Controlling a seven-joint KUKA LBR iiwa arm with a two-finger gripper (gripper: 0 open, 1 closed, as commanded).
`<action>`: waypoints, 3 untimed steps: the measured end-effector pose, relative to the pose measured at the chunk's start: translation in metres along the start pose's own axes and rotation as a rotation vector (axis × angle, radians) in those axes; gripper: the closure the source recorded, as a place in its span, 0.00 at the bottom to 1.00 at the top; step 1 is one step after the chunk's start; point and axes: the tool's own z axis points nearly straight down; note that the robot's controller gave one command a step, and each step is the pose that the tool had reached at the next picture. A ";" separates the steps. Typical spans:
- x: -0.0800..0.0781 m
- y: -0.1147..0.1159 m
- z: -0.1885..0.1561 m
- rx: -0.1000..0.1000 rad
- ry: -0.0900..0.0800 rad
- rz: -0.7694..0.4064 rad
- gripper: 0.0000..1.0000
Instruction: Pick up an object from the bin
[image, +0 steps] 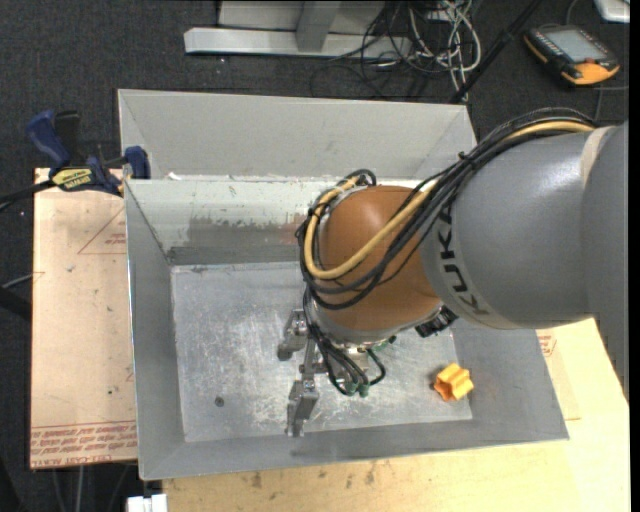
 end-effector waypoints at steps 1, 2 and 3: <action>-0.002 -0.001 -0.003 -0.001 -0.007 0.003 0.00; -0.053 -0.046 0.034 -0.003 -0.016 -0.065 0.00; -0.063 -0.077 0.057 0.002 -0.012 -0.149 0.00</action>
Offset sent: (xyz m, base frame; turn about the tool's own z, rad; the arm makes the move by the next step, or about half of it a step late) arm 0.0836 -0.0827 -0.0653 -0.0969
